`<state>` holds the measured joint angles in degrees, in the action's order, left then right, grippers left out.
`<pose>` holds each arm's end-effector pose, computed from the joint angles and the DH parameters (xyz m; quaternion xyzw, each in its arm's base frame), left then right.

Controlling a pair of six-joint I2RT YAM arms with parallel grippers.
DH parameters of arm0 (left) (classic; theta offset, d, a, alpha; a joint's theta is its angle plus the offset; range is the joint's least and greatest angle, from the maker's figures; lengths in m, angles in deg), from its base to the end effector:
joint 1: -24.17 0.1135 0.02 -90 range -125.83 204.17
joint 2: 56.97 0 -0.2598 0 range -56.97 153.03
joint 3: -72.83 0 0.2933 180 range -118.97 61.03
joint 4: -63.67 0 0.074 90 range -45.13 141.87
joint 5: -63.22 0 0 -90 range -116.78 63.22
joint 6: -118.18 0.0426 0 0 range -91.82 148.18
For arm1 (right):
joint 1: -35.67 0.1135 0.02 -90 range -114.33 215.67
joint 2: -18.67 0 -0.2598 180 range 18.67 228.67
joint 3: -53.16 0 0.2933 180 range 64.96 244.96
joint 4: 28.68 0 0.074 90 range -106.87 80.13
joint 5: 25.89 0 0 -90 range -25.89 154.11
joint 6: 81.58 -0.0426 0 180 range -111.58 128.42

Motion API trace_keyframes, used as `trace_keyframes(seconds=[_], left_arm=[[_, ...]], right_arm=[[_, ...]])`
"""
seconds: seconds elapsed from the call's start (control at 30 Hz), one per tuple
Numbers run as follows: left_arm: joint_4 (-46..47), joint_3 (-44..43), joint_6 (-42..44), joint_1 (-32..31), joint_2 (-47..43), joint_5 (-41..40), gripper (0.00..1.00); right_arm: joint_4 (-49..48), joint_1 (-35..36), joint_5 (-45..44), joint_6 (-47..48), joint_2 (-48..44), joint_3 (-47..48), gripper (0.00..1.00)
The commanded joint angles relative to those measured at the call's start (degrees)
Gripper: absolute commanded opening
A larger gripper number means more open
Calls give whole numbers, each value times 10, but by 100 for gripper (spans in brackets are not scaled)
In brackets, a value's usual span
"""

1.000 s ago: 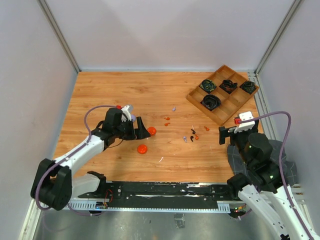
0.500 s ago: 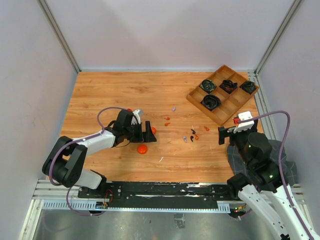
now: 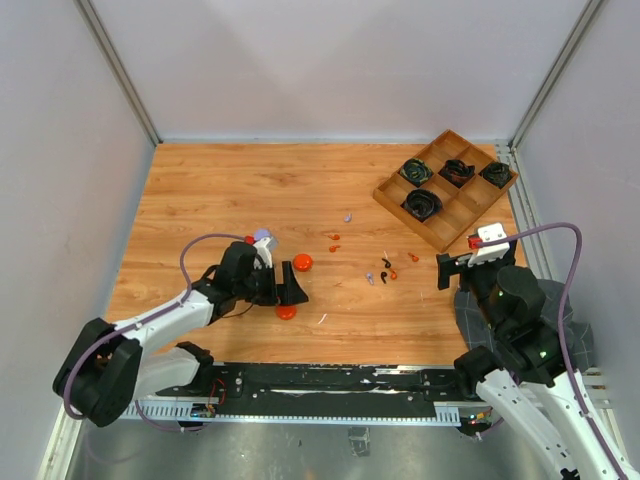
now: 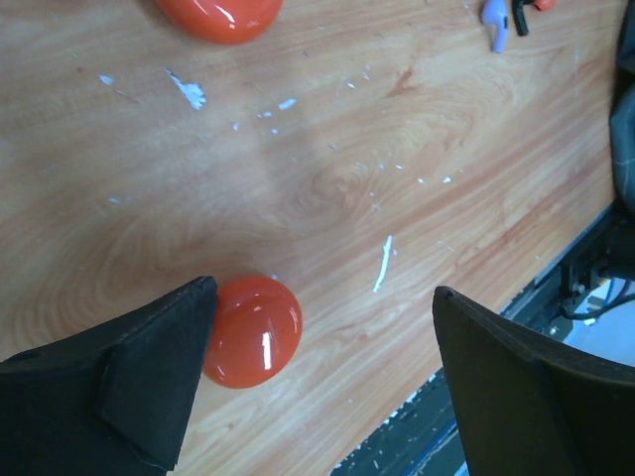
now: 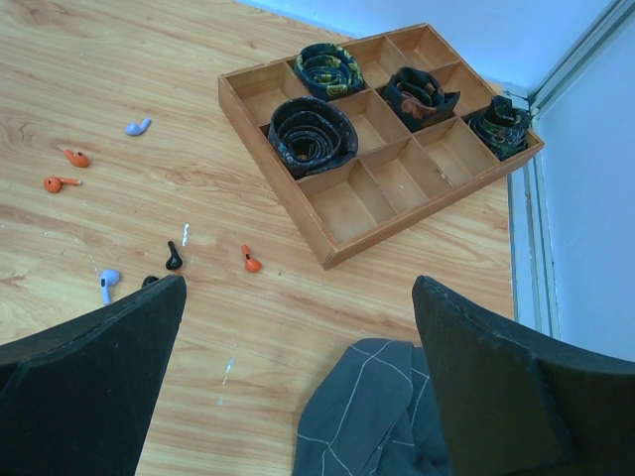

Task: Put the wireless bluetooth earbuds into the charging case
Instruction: Adjust the charging case at the center of the board.

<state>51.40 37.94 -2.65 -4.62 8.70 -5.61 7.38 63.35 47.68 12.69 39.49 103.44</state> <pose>0.2100 -0.1329 0.1225 0.0571 0.9028 -0.3409 0.2560 0.1355 0.0574 0.3369 -0.1120 0.7366 0.0291 0.6664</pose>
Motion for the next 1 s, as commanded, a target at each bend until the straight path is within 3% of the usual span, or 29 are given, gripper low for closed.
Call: trace_keyframes(seconds=[0.0,0.13,0.43,0.97], left_arm=[[-3,15,-41,-23,-37,-8,94],[-6,20,-66,-57,-51,-24,92],[-140,-49,-44,-126,-35,-227,92],[-184,9,-157,-156,-93,-167,92]], right_arm=[[-15,11,2,-6,-5,-1,99],[-21,11,7,-6,-5,4,99],[-18,11,-9,2,-52,0,99],[-16,11,-15,-2,-67,-4,99]])
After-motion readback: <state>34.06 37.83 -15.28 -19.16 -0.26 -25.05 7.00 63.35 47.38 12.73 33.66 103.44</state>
